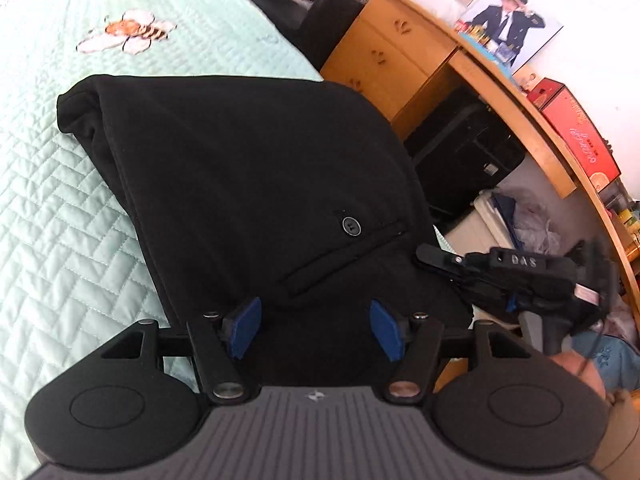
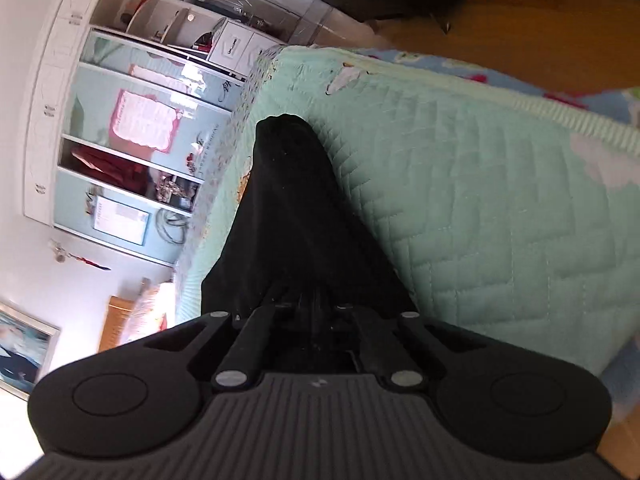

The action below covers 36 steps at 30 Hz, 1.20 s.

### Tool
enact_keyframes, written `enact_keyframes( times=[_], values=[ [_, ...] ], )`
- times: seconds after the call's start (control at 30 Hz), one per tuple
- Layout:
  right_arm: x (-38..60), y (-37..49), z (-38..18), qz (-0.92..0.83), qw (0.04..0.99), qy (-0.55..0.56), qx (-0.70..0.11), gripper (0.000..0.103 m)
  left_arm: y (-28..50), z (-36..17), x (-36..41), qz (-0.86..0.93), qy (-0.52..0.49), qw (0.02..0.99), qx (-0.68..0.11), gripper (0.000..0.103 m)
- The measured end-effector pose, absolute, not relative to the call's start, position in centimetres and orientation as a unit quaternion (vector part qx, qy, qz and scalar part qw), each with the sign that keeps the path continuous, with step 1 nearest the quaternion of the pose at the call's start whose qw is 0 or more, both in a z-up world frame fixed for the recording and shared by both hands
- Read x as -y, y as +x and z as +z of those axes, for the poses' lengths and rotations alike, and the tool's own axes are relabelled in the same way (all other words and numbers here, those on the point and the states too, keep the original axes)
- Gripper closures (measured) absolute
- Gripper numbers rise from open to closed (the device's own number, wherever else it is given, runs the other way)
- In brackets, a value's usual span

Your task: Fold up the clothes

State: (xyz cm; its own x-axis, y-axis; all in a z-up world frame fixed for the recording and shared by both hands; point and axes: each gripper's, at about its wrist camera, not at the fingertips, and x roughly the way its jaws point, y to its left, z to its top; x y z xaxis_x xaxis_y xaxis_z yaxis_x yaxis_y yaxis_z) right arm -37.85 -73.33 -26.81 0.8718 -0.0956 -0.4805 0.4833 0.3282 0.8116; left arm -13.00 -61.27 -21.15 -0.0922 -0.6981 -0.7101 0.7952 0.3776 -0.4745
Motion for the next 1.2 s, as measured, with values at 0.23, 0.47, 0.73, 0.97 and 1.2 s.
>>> enact_keyframes(
  times=[0.23, 0.47, 0.73, 0.97, 1.2],
  values=[
    [68.9, -30.7, -16.7, -0.210, 0.862, 0.366, -0.281, 0.029, -12.6, -17.6, 60.1, -0.469, 0.113, 0.692, -0.538, 0.032],
    [68.6, -21.6, -11.9, -0.192, 0.838, 0.250, -0.446, 0.020, -12.1, -13.9, 60.0, -0.358, 0.185, 0.720, -0.565, 0.023],
    [68.8, -17.9, -11.9, -0.184, 0.786, 0.200, -0.556, 0.020, -10.8, -15.5, 59.9, -0.273, 0.207, 0.707, -0.619, 0.023],
    [69.1, -16.2, -13.0, -0.132, 0.772, 0.191, -0.591, 0.020, -10.7, -16.5, 59.3, -0.253, 0.213, 0.696, -0.638, 0.023],
    [68.8, -16.1, -13.2, -0.092, 0.785, 0.197, -0.581, 0.020, -10.5, -16.1, 58.6, -0.256, 0.208, 0.699, -0.635, 0.023]
  ],
)
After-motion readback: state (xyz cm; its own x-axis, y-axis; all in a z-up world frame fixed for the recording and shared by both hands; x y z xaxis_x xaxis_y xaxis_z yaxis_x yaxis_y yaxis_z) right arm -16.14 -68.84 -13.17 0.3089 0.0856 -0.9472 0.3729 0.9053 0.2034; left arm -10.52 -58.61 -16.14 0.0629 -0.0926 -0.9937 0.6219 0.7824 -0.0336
